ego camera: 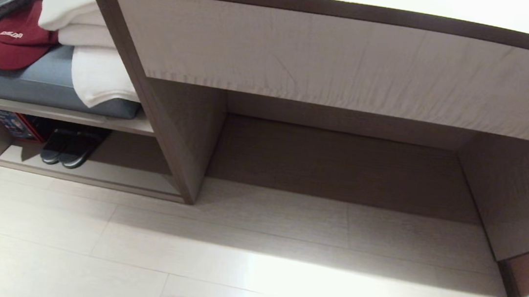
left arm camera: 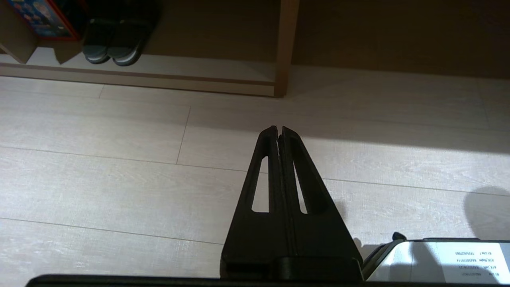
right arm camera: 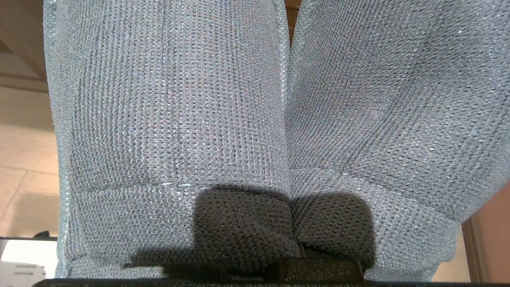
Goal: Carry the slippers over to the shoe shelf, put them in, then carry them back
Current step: Place the slippers into the shoe cabinet
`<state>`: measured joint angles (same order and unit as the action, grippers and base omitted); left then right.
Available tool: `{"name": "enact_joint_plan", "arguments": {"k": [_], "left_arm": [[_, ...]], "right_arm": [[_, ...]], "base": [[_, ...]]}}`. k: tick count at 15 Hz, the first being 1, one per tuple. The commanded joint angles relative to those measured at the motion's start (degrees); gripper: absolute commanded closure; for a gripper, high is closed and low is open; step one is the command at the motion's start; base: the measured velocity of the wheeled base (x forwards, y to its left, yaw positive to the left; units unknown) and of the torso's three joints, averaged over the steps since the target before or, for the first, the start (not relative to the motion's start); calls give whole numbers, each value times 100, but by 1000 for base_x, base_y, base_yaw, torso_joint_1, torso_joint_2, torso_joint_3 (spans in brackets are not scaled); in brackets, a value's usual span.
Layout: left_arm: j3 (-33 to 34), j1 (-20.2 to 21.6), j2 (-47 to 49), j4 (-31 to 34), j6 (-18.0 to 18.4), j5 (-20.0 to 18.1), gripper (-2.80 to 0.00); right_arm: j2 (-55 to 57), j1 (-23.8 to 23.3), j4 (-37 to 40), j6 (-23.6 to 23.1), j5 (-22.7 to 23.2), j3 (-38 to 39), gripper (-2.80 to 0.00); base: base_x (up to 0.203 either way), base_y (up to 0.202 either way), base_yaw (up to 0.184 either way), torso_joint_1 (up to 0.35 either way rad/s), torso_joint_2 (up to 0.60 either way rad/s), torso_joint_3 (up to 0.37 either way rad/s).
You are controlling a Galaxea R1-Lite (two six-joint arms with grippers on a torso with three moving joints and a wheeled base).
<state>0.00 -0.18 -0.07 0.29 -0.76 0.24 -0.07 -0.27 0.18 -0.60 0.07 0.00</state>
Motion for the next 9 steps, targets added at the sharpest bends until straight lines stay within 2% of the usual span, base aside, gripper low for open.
{"name": "enact_joint_plan", "arguments": {"k": [1,9], "left_arm": [[9,1,7,-3,-3,2,0],[9,1,7,-12,-12,8,0]], "right_arm": [[-10,0,0,-2,1,0,0],[-10,0,0,-2,1,0,0]], "base": [[0,0,0,-1,-1,199],[0,0,0,3,0,200]]}}
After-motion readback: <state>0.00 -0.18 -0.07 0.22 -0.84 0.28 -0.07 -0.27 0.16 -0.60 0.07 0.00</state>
